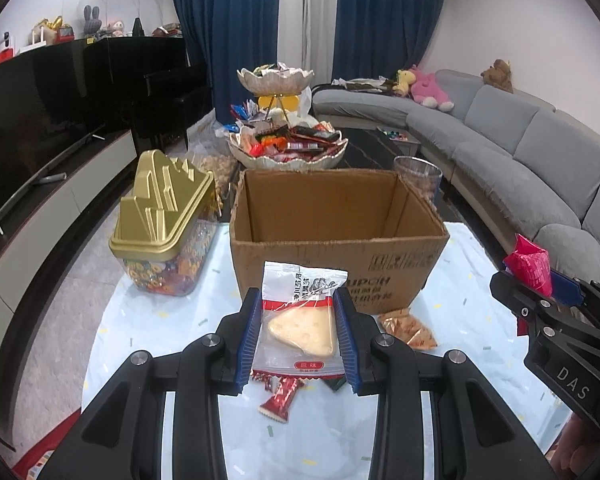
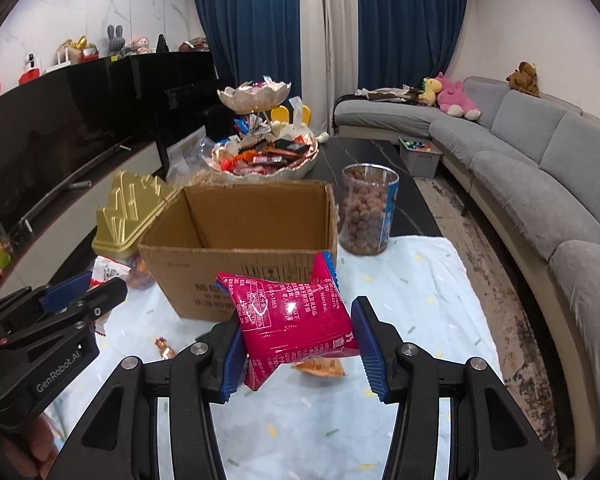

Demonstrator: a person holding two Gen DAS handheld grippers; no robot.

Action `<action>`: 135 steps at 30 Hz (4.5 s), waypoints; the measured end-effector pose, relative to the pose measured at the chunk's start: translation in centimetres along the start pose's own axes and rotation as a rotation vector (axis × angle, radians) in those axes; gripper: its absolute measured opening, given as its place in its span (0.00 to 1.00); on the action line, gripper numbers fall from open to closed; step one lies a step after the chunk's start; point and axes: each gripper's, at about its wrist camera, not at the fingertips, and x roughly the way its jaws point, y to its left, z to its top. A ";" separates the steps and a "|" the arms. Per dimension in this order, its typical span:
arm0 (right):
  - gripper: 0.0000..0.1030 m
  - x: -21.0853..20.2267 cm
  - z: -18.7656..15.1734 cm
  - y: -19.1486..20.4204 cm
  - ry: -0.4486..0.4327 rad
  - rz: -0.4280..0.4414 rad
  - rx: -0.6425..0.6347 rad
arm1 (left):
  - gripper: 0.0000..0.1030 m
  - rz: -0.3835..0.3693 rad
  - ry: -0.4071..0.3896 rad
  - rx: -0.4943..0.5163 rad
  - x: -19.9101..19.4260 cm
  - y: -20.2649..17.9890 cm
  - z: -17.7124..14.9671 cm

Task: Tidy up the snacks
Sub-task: 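Carry the cheese cake pack and red pouch over the cardboard box with both tools, then open both tools to drop the cake pack and red pouch into the box, then withdraw both tools from the box toward the green bar and red candies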

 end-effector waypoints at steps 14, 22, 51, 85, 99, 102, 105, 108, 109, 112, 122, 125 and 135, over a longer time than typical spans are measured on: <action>0.49 0.1 3.7 0.7 -0.053 -0.003 0.002 | 0.35 0.006 -0.025 -0.009 0.2 0.6 3.3; 0.49 0.5 5.3 0.9 -0.068 -0.006 -0.004 | 0.35 0.004 -0.043 -0.005 0.6 0.7 5.1; 0.49 6.8 10.4 1.4 -0.053 0.001 -0.017 | 0.35 -0.004 0.004 -0.006 7.4 2.2 9.8; 0.56 14.3 11.1 2.6 0.036 0.033 -0.021 | 0.52 -0.028 0.084 -0.044 14.3 3.6 9.7; 0.77 9.9 12.0 2.1 -0.031 -0.004 -0.003 | 0.73 -0.004 0.029 -0.041 10.1 3.5 10.6; 0.77 8.7 12.0 2.0 -0.046 -0.010 -0.006 | 0.73 -0.003 0.013 -0.037 8.8 3.3 10.7; 0.77 7.6 12.0 2.0 -0.056 -0.014 -0.004 | 0.73 0.001 0.002 -0.031 7.7 3.1 10.8; 0.77 6.5 11.9 1.8 -0.065 -0.021 -0.003 | 0.73 0.005 -0.007 -0.026 6.7 2.9 10.7; 0.77 6.1 11.9 1.8 -0.068 -0.023 -0.002 | 0.73 0.007 -0.011 -0.024 6.3 2.9 10.6; 0.77 5.1 11.8 1.6 -0.076 -0.027 0.004 | 0.73 0.006 -0.018 -0.026 5.4 2.7 10.5; 0.77 2.3 11.2 1.4 -0.105 -0.038 0.005 | 0.73 0.005 -0.042 -0.016 2.5 2.1 10.1; 0.77 1.5 11.0 1.2 -0.109 -0.041 0.007 | 0.73 0.004 -0.050 -0.015 1.7 1.9 9.8; 0.77 0.0 9.8 0.6 -0.112 -0.053 0.009 | 0.74 0.000 -0.044 -0.014 0.3 1.2 8.3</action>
